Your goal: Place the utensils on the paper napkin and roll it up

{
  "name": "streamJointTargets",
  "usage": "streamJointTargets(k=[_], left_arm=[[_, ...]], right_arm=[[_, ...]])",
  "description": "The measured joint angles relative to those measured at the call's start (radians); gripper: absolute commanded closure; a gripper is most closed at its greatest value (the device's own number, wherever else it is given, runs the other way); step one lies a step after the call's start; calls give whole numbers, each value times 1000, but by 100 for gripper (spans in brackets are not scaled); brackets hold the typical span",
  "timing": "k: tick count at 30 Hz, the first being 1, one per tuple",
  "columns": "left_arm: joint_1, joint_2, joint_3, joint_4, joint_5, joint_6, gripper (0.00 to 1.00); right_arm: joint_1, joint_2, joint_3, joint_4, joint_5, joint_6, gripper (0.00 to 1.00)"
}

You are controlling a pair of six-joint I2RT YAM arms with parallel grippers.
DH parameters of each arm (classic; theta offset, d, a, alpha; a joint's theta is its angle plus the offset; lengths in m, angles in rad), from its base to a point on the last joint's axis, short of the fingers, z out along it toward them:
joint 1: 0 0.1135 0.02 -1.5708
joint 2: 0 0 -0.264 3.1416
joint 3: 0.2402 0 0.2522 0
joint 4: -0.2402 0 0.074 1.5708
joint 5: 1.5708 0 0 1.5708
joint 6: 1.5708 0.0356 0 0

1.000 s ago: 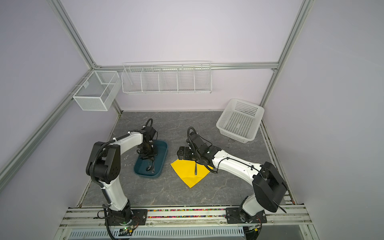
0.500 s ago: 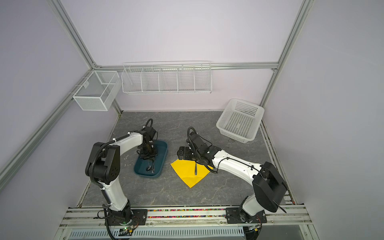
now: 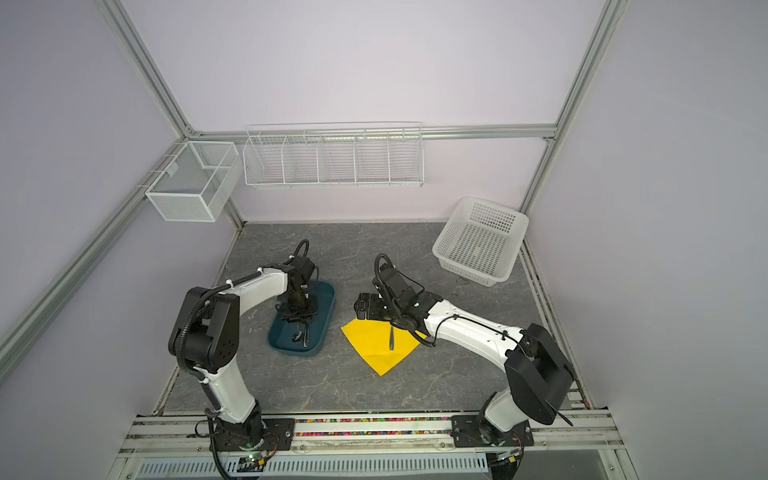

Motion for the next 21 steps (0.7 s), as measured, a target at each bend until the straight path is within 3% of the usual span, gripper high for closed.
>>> streamJointTargets(k=[9, 21], left_arm=[[-1, 34, 29, -30, 7, 2, 93], [-13, 31, 53, -56, -11, 6, 93]], right_arm=[[0, 0, 0, 0, 0, 0, 11], [0, 0, 0, 0, 1, 0, 11]])
